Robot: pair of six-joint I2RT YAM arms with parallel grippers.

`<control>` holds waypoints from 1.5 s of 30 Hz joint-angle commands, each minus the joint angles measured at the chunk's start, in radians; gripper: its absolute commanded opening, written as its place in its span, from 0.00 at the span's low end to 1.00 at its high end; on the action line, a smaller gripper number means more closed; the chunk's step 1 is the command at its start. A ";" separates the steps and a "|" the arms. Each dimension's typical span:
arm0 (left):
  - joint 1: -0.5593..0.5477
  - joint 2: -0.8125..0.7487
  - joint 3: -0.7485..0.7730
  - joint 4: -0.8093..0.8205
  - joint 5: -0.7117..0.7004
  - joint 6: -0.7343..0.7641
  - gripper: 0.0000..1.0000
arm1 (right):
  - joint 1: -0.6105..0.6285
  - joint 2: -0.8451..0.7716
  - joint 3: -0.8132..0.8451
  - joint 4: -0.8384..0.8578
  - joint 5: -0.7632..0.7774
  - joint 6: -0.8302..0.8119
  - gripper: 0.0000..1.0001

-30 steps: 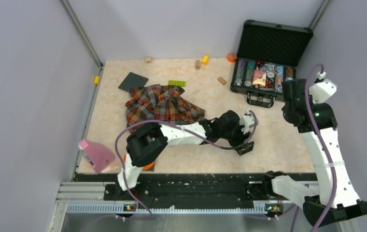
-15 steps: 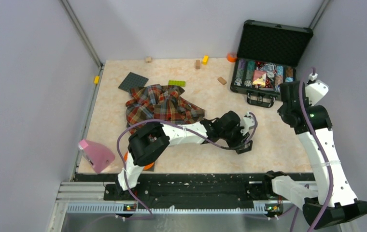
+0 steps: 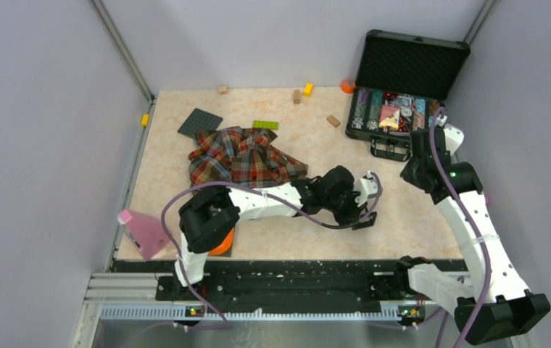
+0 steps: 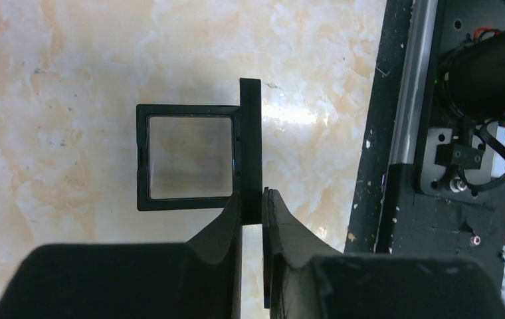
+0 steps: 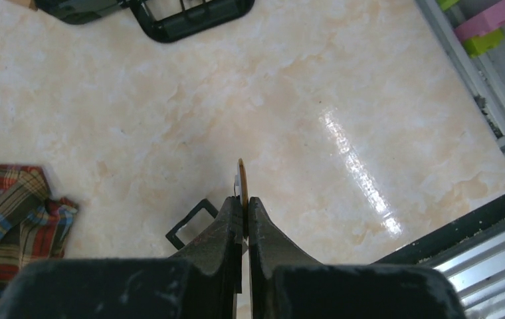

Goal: Remove the brooch from the garment

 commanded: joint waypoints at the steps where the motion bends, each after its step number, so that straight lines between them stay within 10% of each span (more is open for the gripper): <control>1: 0.004 -0.092 -0.044 -0.016 0.025 0.045 0.05 | -0.009 -0.031 -0.039 0.101 -0.146 -0.085 0.00; 15: 0.082 -0.456 -0.492 -0.035 0.034 0.087 0.07 | 0.007 -0.001 -0.373 0.570 -0.832 -0.180 0.00; 25: 0.085 -0.487 -0.549 -0.035 0.037 0.088 0.10 | 0.078 0.094 -0.518 0.823 -0.999 -0.194 0.00; 34: 0.084 -0.539 -0.595 -0.001 0.010 0.077 0.44 | 0.180 0.267 -0.509 0.893 -1.140 -0.287 0.00; 45: 0.085 -0.600 -0.633 0.026 -0.044 0.044 0.44 | 0.231 0.406 -0.489 0.937 -1.263 -0.311 0.00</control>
